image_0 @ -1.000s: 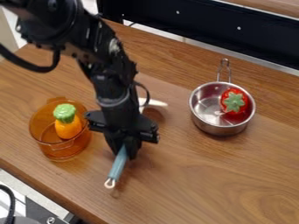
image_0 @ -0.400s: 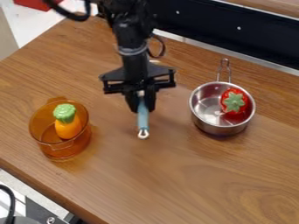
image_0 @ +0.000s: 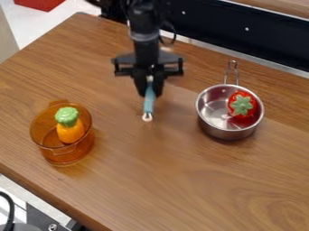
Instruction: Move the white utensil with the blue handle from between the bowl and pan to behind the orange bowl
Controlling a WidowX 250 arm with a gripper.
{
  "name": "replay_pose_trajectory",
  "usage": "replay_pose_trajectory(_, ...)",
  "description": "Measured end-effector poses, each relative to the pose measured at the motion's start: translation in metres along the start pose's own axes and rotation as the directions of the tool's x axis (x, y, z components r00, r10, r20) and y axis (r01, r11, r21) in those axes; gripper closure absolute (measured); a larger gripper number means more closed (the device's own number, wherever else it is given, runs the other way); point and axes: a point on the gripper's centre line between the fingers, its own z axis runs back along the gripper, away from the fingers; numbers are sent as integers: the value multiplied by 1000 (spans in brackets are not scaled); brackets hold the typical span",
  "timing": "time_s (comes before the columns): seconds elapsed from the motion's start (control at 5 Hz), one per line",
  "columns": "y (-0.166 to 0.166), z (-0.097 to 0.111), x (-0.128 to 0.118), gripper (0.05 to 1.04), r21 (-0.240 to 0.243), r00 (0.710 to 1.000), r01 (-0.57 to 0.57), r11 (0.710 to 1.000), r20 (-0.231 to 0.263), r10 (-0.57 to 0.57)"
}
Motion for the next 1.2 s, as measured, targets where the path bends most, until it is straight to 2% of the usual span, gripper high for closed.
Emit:
replay_pose_trajectory(0.2, 5, 1, 23, 849, 5, 993, 104, 995, 49, -104)
replay_pose_trajectory(0.4, 9, 5, 38, 849, 27, 949, 307, 951, 69, -308)
replay_pose_trajectory(0.6, 17, 3, 43, 849, -9, 874, 485, 874, -29, -485)
replay_pose_trajectory(0.8, 29, 3, 45, 849, 67, 788, 616, 785, -79, -611)
replay_pose_trajectory(1.0, 38, -5, 41, 849, 123, 698, 716, 687, -118, -707)
replay_pose_trajectory(1.2, 53, -16, 23, 849, 75, 576, 817, 571, -127, -808)
